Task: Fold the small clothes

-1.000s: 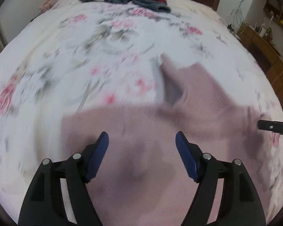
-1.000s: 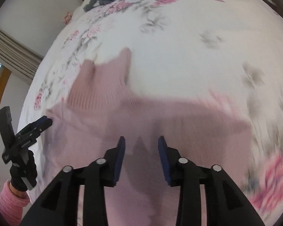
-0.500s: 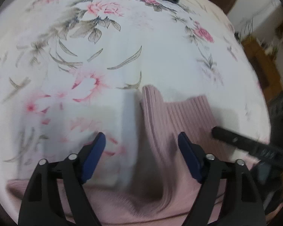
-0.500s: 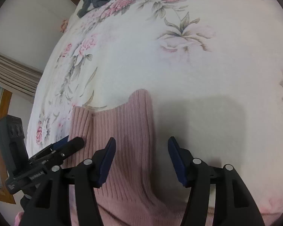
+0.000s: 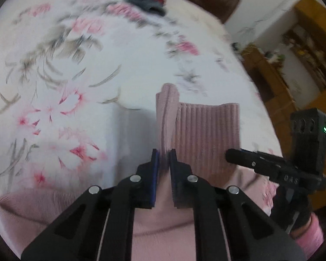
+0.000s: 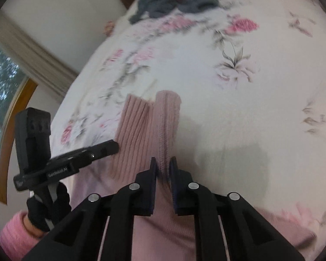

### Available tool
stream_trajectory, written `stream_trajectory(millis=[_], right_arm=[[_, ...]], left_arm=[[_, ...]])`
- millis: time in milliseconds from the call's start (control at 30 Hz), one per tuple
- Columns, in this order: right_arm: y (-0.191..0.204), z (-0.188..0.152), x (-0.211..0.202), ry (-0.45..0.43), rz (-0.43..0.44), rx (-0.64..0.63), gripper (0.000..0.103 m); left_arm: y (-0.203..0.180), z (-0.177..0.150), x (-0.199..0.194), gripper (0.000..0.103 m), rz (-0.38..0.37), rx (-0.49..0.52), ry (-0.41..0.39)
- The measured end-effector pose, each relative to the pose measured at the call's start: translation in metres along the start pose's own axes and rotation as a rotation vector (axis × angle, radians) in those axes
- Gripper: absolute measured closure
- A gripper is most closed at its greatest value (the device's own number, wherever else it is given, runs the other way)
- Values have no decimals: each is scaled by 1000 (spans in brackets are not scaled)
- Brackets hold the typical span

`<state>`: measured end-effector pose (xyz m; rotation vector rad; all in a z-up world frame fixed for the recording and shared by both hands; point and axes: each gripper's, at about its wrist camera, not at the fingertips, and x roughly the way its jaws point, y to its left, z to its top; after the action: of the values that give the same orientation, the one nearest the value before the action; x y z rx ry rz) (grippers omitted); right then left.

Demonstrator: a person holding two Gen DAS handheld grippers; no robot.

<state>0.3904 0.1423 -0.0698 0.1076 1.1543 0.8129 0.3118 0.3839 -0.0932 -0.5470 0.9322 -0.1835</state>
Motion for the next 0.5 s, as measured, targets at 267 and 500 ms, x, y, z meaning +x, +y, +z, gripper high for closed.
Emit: stream_trajectory(millis=[267,500], right_arm=[[33,-45,-33,26,-16,-138,94],[0,-10,1,37,-112,3,47]], left_arm=[[-8,-53,-28,92,-2,58,13],[14,-21,-17,32,102,-1,-31]])
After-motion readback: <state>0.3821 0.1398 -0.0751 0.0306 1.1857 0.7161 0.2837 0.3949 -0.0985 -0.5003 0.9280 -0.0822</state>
